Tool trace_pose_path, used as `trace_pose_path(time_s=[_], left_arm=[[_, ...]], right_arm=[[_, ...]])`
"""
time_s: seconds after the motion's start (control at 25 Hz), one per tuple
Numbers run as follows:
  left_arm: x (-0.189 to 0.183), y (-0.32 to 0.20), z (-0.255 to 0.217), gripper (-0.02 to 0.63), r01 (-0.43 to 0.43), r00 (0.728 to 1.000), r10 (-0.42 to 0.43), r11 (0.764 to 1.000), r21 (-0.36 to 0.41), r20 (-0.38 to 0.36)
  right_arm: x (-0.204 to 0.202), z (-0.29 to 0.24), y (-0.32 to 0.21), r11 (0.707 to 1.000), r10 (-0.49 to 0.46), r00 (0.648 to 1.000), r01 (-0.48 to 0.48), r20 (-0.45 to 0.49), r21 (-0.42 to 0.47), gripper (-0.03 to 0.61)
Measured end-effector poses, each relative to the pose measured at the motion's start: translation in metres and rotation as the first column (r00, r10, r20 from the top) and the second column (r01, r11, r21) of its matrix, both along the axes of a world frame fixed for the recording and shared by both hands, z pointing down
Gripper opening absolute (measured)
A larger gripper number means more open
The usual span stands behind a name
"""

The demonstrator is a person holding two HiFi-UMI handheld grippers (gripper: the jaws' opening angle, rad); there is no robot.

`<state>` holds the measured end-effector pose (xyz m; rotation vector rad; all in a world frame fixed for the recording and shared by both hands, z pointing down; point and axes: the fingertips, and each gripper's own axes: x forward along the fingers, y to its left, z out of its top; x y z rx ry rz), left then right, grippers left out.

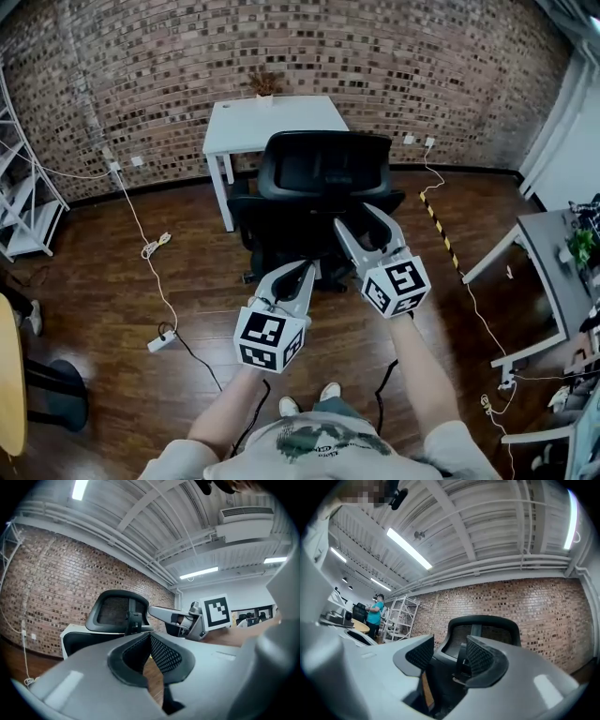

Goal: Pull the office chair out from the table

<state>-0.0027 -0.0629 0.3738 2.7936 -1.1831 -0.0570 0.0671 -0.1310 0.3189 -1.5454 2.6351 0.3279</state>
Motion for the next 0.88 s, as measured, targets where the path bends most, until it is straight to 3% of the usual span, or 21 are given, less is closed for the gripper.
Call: trace_pose_path(time_s=[0.36, 0.64, 0.88], left_arm=[[0.023, 0.016, 0.0, 0.015, 0.021, 1.0, -0.021, 1.0, 0.011, -0.005], [0.054, 0.045, -0.004, 0.015, 0.047, 0.999, -0.047, 0.998, 0.032, -0.005], [0.081, 0.081, -0.003, 0.015, 0.069, 0.998, -0.069, 0.996, 0.056, 0.005]], right_arm=[[0.008, 0.005, 0.069, 1.0, 0.018, 1.0, -0.019, 0.019, 0.01, 0.183], [0.02, 0.011, 0.126, 0.999, -0.027, 1.0, 0.027, -0.001, 0.019, 0.17], [0.042, 0.02, 0.165, 0.998, -0.057, 0.998, 0.057, 0.019, 0.018, 0.11]])
